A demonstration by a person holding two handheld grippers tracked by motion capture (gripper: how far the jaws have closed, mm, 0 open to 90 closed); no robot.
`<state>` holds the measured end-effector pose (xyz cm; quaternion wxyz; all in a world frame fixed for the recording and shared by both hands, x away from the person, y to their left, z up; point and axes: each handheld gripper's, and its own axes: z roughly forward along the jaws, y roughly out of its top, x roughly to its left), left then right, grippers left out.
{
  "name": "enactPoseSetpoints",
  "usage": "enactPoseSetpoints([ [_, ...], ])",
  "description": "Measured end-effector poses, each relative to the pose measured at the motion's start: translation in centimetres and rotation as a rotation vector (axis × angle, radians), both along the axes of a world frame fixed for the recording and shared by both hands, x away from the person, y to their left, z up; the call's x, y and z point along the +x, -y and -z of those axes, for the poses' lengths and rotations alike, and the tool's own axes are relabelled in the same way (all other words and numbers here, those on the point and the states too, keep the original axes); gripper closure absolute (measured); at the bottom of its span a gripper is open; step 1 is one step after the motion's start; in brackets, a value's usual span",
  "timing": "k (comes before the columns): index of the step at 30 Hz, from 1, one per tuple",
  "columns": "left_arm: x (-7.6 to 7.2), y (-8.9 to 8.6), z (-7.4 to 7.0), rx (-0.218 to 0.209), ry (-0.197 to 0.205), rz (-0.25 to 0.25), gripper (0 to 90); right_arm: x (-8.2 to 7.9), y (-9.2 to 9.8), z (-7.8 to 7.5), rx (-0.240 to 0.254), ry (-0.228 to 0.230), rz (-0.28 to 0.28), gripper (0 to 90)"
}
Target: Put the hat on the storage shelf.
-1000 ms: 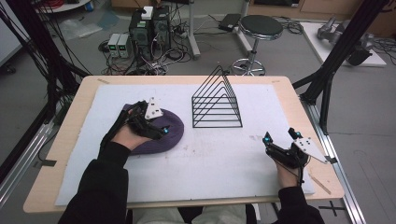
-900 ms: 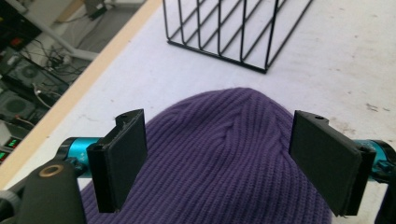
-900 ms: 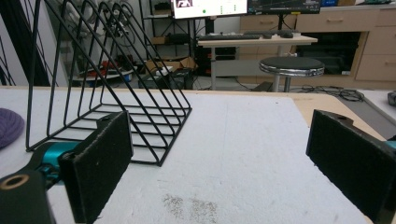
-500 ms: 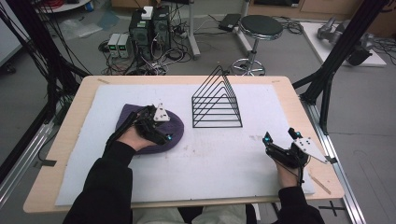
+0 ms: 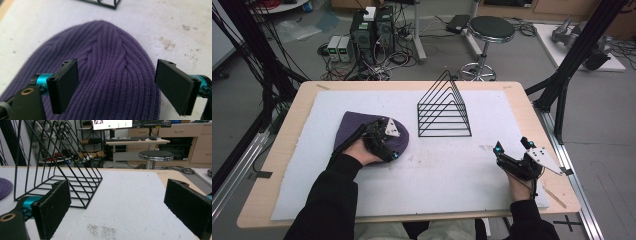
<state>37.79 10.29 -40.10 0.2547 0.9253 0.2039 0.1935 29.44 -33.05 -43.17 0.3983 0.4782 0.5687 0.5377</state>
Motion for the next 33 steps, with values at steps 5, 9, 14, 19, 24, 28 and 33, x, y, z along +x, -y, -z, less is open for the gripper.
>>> enactPoseSetpoints([
  [5, 0.3, 0.2, 0.5, 0.019, -0.013, 0.001, 19.6, 0.0, 0.0, 0.0, -0.002, -0.001, -0.002, 6.5],
  [9, 0.6, 0.2, 0.9, 0.021, -0.045, -0.006, 19.5, 0.0, 0.0, 0.0, -0.004, -0.001, -0.004, 6.5],
  [14, 0.4, 0.2, 0.9, -0.007, -0.069, 0.02, 18.8, 0.1, 0.0, 0.0, -0.005, -0.002, -0.005, 6.6],
  [19, 0.6, 0.3, 1.3, 0.008, -0.077, 0.014, 18.1, 0.0, 0.0, 0.0, -0.004, 0.0, -0.006, 6.5],
  [24, 0.8, 0.4, 1.9, 0.016, -0.09, 0.011, 17.9, 0.0, 0.0, 0.0, -0.002, -0.006, -0.007, 6.5],
  [28, 1.0, 0.3, 2.3, 0.009, -0.101, 0.0, 16.9, 0.1, 0.0, 0.0, -0.002, -0.005, -0.008, 6.5],
  [33, 1.0, 0.3, 2.2, 0.01, -0.103, 0.003, 20.3, 0.0, 0.0, 0.0, -0.002, -0.005, -0.008, 6.6],
])
